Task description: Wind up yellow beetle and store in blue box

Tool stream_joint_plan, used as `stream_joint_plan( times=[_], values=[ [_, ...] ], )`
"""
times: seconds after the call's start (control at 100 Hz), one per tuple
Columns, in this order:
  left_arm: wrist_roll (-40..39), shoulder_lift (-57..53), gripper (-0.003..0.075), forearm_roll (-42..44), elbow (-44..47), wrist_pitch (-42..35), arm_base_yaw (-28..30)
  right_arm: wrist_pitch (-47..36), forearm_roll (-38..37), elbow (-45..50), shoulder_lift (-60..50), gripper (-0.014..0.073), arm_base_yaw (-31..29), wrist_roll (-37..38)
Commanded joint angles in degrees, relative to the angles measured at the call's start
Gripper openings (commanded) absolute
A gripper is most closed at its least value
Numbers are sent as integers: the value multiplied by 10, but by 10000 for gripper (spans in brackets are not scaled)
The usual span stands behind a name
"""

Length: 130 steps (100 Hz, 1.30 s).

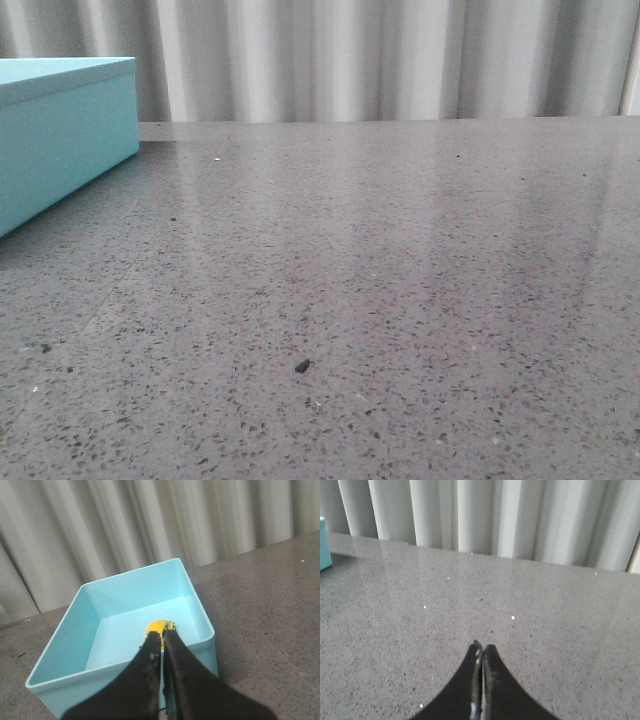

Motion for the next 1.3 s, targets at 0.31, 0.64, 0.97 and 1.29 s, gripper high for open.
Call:
stream_joint_plan(
  times=[0.31, 0.64, 0.97, 1.29],
  values=[
    [-39, -14, -21, -17, 33, -43, -4, -178, -8, 103, -6, -61, -1, -4],
    [-39, -14, -21, -17, 33, -44, -4, -166, -8, 121, -6, -61, -1, -4],
    [-39, -14, -21, -17, 33, -44, -4, -166, -8, 121, -6, -61, -1, -4],
    [-39, -14, -21, -17, 33, -44, -4, -166, -8, 121, -6, -61, -1, -4]
  ],
)
